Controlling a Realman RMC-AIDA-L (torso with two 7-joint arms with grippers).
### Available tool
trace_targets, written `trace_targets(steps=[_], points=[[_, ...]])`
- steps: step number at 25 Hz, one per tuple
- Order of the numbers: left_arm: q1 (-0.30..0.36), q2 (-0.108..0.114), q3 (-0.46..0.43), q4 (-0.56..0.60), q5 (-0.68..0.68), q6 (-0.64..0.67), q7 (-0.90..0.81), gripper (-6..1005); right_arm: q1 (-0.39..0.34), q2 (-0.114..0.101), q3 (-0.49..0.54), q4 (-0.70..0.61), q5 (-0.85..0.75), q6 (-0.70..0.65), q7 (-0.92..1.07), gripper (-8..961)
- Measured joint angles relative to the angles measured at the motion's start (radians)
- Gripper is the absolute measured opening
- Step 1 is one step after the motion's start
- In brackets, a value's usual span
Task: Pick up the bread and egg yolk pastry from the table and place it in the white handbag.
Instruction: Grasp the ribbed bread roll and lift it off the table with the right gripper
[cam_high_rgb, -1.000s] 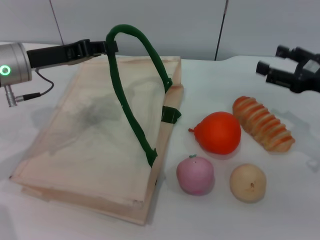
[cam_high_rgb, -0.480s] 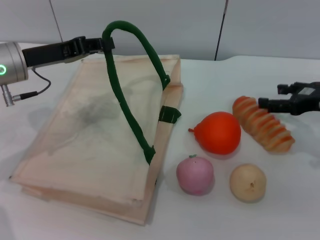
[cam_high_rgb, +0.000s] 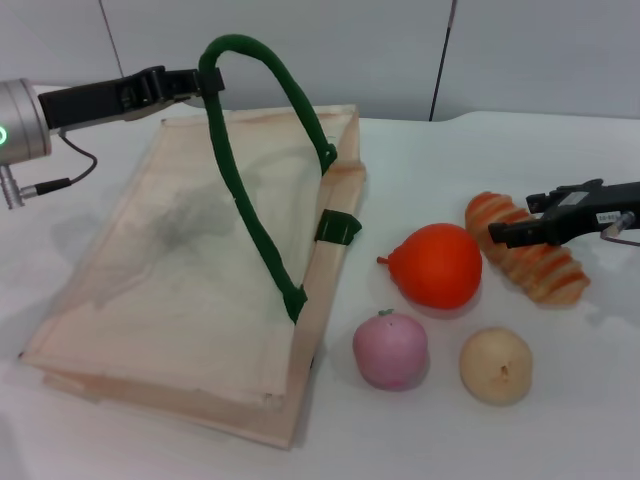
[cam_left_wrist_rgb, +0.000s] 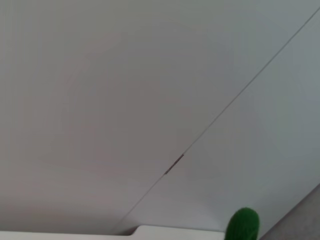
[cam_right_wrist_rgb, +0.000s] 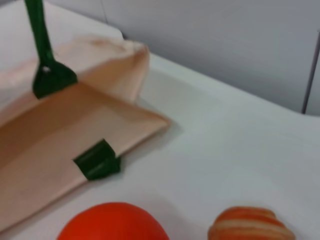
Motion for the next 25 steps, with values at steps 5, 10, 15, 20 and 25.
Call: trace_targets(steps=[5, 10, 15, 20, 25], points=[[0.002, 0.001, 0.001, 0.000, -0.001, 0.000, 0.000, 133, 0.010, 0.001, -0.108, 0.008, 0.001, 0.040, 0.078, 819], [0.002, 0.001, 0.002, -0.001, -0.001, 0.000, 0.000, 135, 0.015, 0.000, -0.245, 0.024, 0.004, 0.099, 0.177, 810], [0.002, 0.001, 0.002, -0.001, -0.001, 0.000, 0.000, 137, 0.013, 0.001, -0.349, 0.022, 0.002, 0.154, 0.282, 801], [0.003, 0.001, 0.002, -0.001, -0.001, -0.001, 0.000, 139, 0.005, 0.001, -0.411, 0.012, 0.009, 0.182, 0.336, 793], [0.003, 0.001, 0.002, -0.001, -0.001, -0.010, 0.000, 141, -0.003, -0.003, -0.415, -0.008, 0.039, 0.177, 0.347, 784]])
